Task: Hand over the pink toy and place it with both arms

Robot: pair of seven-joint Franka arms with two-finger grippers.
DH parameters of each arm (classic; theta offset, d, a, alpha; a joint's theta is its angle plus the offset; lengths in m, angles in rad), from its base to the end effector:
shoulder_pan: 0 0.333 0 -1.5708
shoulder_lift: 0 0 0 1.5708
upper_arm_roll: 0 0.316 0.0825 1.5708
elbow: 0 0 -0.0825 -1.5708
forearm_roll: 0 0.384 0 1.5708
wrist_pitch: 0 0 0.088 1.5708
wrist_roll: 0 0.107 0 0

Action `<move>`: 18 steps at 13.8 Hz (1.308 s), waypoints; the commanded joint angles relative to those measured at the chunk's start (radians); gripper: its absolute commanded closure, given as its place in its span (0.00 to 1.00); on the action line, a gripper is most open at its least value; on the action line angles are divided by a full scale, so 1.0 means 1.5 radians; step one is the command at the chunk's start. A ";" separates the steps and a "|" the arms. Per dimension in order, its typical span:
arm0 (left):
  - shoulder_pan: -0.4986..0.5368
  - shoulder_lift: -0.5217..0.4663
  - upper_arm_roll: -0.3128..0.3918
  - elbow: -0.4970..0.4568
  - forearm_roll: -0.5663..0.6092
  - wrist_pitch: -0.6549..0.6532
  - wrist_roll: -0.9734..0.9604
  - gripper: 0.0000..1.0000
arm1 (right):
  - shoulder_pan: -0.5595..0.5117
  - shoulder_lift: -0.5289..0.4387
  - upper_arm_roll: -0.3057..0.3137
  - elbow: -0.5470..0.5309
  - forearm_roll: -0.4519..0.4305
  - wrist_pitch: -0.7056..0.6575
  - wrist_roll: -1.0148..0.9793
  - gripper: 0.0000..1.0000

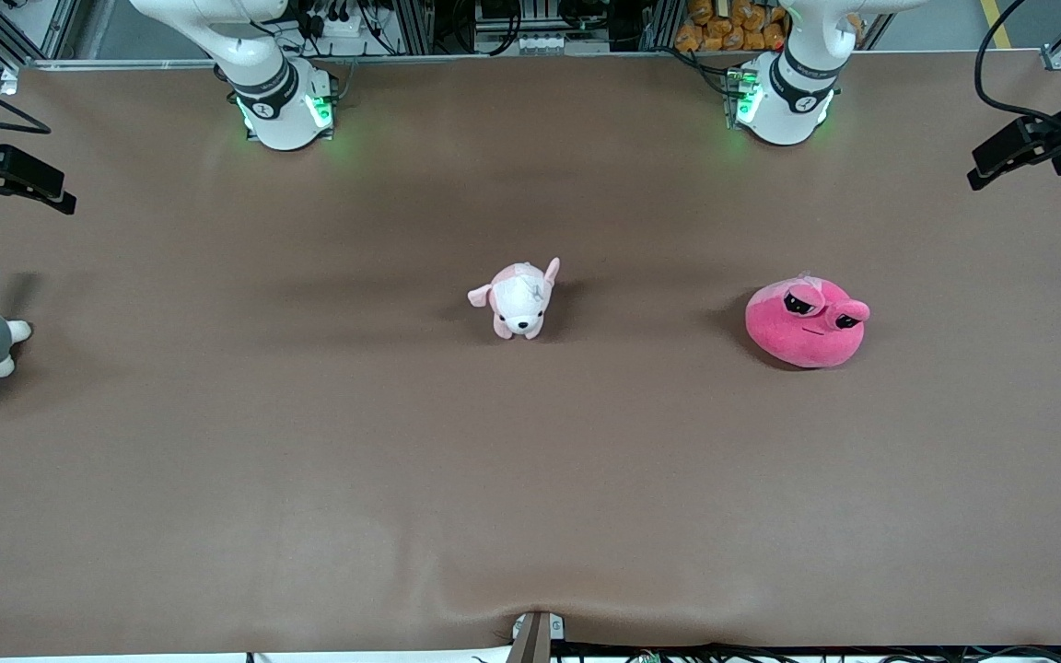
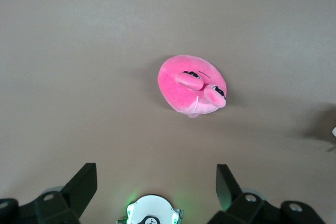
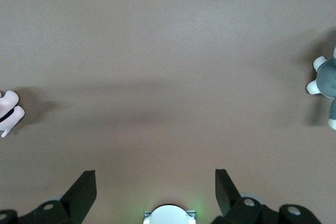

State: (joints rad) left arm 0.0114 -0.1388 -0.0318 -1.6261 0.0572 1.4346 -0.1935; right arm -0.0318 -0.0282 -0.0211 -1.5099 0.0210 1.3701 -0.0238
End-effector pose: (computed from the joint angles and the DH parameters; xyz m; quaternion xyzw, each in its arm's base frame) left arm 0.4960 -0.0047 0.6603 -0.9951 -0.0897 0.0229 0.0333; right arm 0.5236 -0.0253 0.6514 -0.9983 0.0130 0.0553 0.0128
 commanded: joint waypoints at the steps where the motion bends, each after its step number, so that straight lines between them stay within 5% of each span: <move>1: 0.006 0.012 -0.009 0.014 0.005 -0.016 -0.008 0.00 | -0.014 -0.011 0.011 -0.001 -0.007 -0.008 -0.006 0.00; 14: 0.044 0.003 -0.008 -0.033 -0.004 0.025 -0.074 0.00 | -0.014 -0.010 0.012 0.003 -0.003 -0.007 -0.005 0.00; 18: 0.064 0.008 -0.011 -0.094 -0.025 0.071 -0.231 0.00 | -0.011 -0.010 0.013 0.004 -0.001 -0.008 -0.003 0.00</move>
State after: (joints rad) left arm 0.0927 -0.1179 -0.0357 -1.7144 0.0399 1.5059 -0.4314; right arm -0.0322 -0.0283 -0.0170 -1.5049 0.0211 1.3685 -0.0239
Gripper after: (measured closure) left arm 0.000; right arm 0.000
